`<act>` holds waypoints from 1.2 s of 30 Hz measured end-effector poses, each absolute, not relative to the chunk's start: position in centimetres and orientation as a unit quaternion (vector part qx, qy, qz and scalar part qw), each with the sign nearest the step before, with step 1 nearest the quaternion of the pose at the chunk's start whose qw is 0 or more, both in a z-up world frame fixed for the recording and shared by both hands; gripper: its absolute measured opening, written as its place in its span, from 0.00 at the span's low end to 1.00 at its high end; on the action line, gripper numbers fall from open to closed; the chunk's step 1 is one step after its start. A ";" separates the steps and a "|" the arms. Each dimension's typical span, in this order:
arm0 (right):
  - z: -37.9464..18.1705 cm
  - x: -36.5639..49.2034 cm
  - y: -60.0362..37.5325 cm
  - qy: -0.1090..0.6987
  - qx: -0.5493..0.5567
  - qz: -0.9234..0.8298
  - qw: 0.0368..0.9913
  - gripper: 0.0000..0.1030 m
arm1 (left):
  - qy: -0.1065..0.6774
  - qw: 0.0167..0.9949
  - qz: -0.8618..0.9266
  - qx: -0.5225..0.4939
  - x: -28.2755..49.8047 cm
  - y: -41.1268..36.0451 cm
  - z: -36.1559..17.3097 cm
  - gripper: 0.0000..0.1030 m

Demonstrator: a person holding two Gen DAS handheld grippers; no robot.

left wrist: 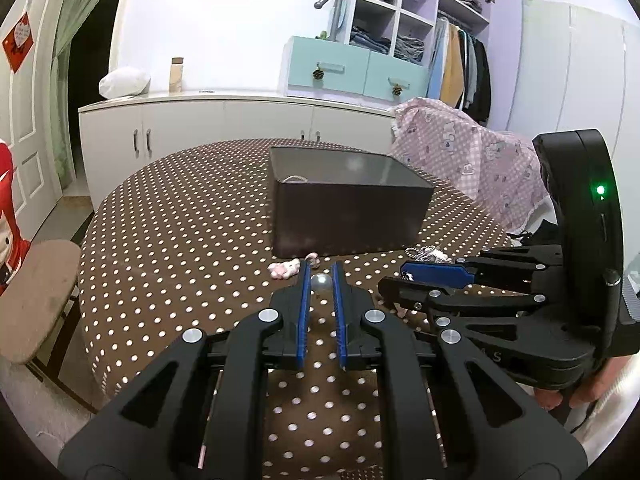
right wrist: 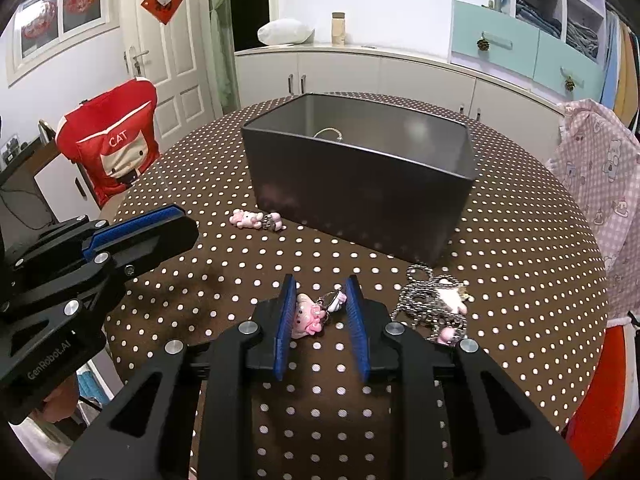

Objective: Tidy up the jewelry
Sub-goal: 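Grasp the silver bead charm with the left gripper while the right grasps a pink bunny charm, then carry the bead and bunny charms into the grey box and open both grippers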

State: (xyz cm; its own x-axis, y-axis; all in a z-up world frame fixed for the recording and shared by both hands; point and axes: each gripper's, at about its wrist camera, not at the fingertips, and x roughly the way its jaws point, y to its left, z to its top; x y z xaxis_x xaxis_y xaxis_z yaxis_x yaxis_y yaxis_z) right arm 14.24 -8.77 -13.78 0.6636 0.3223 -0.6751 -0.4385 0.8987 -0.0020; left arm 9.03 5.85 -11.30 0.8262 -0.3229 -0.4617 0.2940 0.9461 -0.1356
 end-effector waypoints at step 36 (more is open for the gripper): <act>-8.2 18.5 -12.7 0.289 -0.029 0.187 0.938 0.22 | 0.201 0.962 -0.184 -0.008 14.0 2.8 -7.1 0.11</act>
